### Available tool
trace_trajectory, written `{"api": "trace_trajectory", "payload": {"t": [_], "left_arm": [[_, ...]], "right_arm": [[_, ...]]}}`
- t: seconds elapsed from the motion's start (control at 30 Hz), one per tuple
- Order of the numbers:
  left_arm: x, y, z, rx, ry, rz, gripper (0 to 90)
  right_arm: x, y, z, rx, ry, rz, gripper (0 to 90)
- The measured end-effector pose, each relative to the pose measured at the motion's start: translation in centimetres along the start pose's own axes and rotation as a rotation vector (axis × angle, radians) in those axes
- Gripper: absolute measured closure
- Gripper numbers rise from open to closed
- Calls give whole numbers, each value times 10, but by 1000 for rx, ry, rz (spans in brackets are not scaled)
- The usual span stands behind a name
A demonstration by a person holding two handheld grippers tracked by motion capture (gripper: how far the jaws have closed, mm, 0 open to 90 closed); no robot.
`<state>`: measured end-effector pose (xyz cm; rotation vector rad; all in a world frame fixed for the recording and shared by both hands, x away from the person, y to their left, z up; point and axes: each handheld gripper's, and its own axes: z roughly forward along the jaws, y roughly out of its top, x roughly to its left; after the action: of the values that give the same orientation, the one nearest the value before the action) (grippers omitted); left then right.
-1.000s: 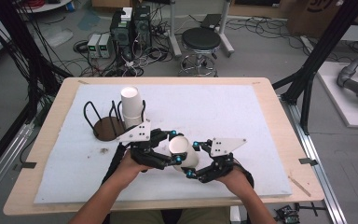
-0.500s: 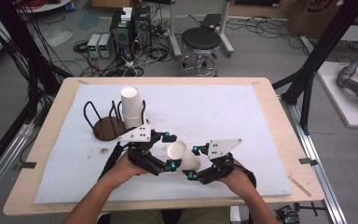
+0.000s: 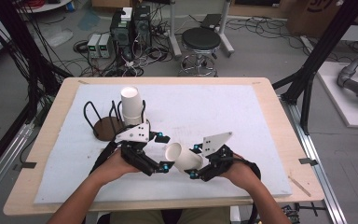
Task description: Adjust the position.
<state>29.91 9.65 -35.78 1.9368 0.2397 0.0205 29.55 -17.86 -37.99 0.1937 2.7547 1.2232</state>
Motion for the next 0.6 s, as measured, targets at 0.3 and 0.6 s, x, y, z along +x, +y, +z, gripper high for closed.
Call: {"api": "trace_trajectory", "payload": {"t": [0.3,0.6], "left_arm": [[-3,7,10,89,-42,31,148],[0,5,17,166,-75,20,228]], "right_arm": [[0,20,-1,136,25,-67,327],[5,31,3,266,22,-123,318]]}}
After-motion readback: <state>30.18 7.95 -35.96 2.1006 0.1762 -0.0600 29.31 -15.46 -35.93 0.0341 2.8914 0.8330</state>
